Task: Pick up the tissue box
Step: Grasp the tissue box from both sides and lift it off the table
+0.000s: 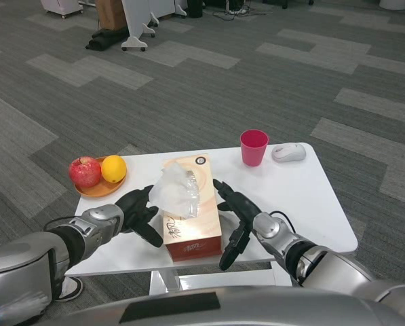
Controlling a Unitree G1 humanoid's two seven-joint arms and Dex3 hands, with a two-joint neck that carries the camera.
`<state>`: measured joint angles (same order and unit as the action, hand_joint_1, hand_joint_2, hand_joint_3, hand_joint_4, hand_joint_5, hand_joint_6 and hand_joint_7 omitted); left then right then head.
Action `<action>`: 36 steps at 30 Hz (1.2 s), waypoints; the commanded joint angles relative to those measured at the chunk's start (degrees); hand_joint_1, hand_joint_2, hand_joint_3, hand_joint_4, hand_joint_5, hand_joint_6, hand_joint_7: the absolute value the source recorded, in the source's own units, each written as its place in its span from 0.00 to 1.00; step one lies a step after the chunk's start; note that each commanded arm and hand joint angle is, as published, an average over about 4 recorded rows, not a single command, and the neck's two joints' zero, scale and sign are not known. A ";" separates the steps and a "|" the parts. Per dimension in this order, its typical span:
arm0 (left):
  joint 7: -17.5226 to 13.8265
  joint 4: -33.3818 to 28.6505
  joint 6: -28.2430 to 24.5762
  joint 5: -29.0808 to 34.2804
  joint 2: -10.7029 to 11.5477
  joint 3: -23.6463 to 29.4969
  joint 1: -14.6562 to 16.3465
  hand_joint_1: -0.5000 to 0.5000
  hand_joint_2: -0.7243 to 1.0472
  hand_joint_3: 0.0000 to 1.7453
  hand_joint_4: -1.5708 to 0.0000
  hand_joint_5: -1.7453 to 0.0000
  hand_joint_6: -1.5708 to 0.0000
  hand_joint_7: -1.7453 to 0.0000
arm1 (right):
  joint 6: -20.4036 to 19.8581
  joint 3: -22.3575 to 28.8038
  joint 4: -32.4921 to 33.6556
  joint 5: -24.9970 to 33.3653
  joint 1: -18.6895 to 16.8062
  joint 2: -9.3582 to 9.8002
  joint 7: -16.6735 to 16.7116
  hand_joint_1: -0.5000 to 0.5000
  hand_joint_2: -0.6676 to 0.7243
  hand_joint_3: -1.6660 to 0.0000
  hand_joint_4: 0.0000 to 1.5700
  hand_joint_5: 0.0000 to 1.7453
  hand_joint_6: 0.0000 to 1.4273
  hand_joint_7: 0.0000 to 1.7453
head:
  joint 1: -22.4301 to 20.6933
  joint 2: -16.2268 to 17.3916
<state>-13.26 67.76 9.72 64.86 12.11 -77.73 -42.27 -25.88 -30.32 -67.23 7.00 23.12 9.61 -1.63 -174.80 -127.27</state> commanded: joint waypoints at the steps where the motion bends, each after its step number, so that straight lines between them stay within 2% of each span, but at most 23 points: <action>1: -0.58 -0.48 1.35 0.49 -0.15 0.25 -0.88 1.00 0.95 0.05 0.95 1.00 1.00 1.00 | -0.14 -1.06 1.40 -0.05 2.19 -0.56 -0.34 0.50 0.77 0.95 0.00 0.50 0.00 0.00 | -0.03 -0.02; 17: -0.80 -1.84 4.87 0.53 0.02 2.23 -0.36 1.00 0.95 0.05 0.98 1.00 1.00 1.00 | -0.22 -1.10 2.20 -0.05 2.19 -0.29 -0.12 0.50 0.77 0.95 0.00 0.50 0.00 0.00 | 0.27 -0.36; 36: -1.11 -4.30 5.13 0.53 0.46 4.38 -0.36 1.00 0.95 0.05 0.98 1.00 1.00 1.00 | -0.22 -1.32 4.31 0.17 2.10 -0.25 0.27 0.50 0.77 0.95 0.00 0.50 0.00 0.00 | 0.40 -0.85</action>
<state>-13.30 64.90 13.05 65.30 13.36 -74.33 -42.08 -25.76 -31.10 -64.69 7.45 23.29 10.50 -0.44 -174.39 -128.09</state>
